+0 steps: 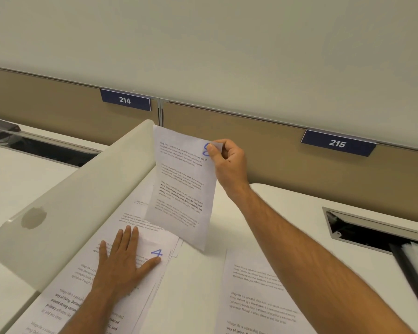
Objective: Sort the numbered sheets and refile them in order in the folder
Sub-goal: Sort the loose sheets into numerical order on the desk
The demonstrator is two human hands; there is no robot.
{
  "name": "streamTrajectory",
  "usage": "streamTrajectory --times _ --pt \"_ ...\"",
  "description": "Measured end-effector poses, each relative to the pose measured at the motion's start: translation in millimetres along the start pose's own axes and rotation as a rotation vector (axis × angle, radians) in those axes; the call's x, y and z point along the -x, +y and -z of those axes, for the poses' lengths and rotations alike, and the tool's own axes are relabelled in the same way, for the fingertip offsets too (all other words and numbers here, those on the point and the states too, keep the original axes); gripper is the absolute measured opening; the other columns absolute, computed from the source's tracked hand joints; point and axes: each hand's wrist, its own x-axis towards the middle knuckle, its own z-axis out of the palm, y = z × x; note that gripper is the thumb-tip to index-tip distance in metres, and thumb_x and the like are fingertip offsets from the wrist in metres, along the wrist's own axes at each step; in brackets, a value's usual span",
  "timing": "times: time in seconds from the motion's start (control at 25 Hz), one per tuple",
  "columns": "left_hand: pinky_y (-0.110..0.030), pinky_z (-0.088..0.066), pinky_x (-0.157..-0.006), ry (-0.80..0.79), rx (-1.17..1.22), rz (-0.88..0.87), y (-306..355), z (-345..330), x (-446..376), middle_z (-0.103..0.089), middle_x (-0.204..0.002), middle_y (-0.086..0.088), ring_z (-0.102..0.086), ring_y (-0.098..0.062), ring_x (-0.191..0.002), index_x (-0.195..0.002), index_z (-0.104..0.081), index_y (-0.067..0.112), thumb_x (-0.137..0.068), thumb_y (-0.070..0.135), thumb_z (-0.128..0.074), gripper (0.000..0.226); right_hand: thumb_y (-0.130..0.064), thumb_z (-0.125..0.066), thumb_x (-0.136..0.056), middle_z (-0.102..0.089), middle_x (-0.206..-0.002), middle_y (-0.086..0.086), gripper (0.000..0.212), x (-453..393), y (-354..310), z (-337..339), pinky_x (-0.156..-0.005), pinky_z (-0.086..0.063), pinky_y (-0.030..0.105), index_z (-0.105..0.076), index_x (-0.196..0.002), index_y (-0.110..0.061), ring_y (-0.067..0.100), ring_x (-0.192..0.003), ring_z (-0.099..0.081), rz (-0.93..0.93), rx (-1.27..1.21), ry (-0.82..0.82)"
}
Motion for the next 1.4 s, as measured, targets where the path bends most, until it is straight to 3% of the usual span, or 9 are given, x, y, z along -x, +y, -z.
streamTrajectory --times 0.24,0.36,0.48,0.6,0.68,0.88,1.12,1.24,1.4 --pt "-0.050 -0.001 -0.123 0.085 0.182 -0.045 23.5 27.0 -17.6 0.005 -0.167 0.001 0.003 -0.017 -0.154 -0.160 0.002 0.017 -0.061 0.097 -0.021 0.130 -0.012 -0.066 -0.095 -0.071 -0.081 0.005 0.013 17.6 -24.1 23.0 -0.060 -0.053 0.029 -0.064 -0.082 -0.014 0.013 -0.070 -0.068 0.070 -0.049 -0.054" --pt "-0.047 -0.013 -0.124 0.170 0.548 -0.065 55.7 53.6 -25.9 -0.008 -0.168 0.000 -0.009 -0.018 -0.154 -0.160 -0.007 0.018 -0.068 0.086 -0.060 0.126 -0.010 -0.066 -0.095 -0.071 -0.079 0.005 0.012 26.5 -40.1 39.1 -0.057 -0.052 0.028 -0.063 -0.083 -0.011 0.018 -0.070 -0.068 0.086 -0.080 -0.066" --pt "-0.049 -0.025 -0.119 0.211 0.895 -0.056 91.6 85.2 -29.6 -0.020 -0.165 0.004 -0.021 -0.018 -0.151 -0.159 -0.015 0.027 -0.064 0.064 -0.082 0.122 -0.006 -0.064 -0.096 -0.069 -0.075 0.001 0.015 35.1 -51.9 61.3 -0.051 -0.051 0.024 -0.062 -0.082 -0.010 0.018 -0.067 -0.066 0.073 -0.131 -0.066" --pt "-0.046 -0.036 -0.113 0.235 1.124 -0.089 121.3 103.6 -32.7 -0.037 -0.158 0.006 -0.038 -0.016 -0.141 -0.156 -0.023 0.031 -0.060 0.060 -0.084 0.117 -0.007 -0.065 -0.095 -0.068 -0.072 -0.001 0.015 41.0 -57.5 90.1 -0.048 -0.048 0.024 -0.061 -0.080 -0.011 0.017 -0.063 -0.063 0.031 -0.202 -0.037" --pt "-0.039 -0.050 -0.098 0.224 1.268 -0.095 137.2 108.6 -33.4 -0.058 -0.136 0.002 -0.058 -0.016 -0.122 -0.149 -0.034 0.029 -0.066 0.054 -0.087 0.102 -0.010 -0.069 -0.089 -0.067 -0.070 -0.002 0.013 43.6 -57.4 109.7 -0.050 -0.045 0.024 -0.063 -0.078 -0.011 0.016 -0.062 -0.061 0.002 -0.264 0.005" --pt "-0.038 -0.059 -0.072 0.126 1.476 -0.052 173.3 105.6 -20.3 -0.076 -0.088 -0.006 -0.072 -0.031 -0.088 -0.100 -0.069 0.010 -0.088 0.016 -0.075 0.015 -0.005 -0.063 -0.094 -0.068 -0.070 0.001 0.017 54.1 -41.1 160.0 -0.062 -0.052 0.027 -0.064 -0.078 -0.009 0.018 -0.064 -0.061 -0.116 -0.315 0.178" --pt "-0.048 -0.061 -0.079 -0.008 1.478 0.053 203.5 73.0 2.5 -0.076 -0.085 -0.010 -0.073 -0.033 -0.082 -0.092 -0.070 0.007 -0.091 0.015 -0.072 0.008 -0.025 -0.068 -0.095 -0.076 -0.092 0.005 0.016 95.4 1.2 209.4 -0.062 -0.056 0.032 -0.067 -0.104 -0.012 0.018 -0.075 -0.070 -0.372 -0.127 0.192" --pt "-0.046 -0.061 -0.078 -0.038 1.448 0.096 212.9 55.1 15.7 -0.076 -0.083 -0.006 -0.074 -0.031 -0.082 -0.091 -0.071 0.008 -0.091 0.014 -0.071 0.007 -0.012 -0.074 -0.088 -0.076 -0.098 0.011 0.032 127.7 30.6 229.3 -0.063 -0.057 0.034 -0.063 -0.118 -0.006 0.022 -0.078 -0.073 -0.491 -0.058 0.132" --pt "-0.049 -0.061 -0.078 -0.115 1.360 0.130 214.5 33.0 28.4 -0.077 -0.083 -0.006 -0.074 -0.030 -0.079 -0.090 -0.071 0.009 -0.091 0.018 -0.072 0.008 0.006 -0.073 -0.082 -0.077 -0.098 0.014 0.035 165.2 58.6 240.5 -0.062 -0.059 0.036 -0.063 -0.115 -0.002 0.028 -0.084 -0.075 -0.604 0.003 0.117"
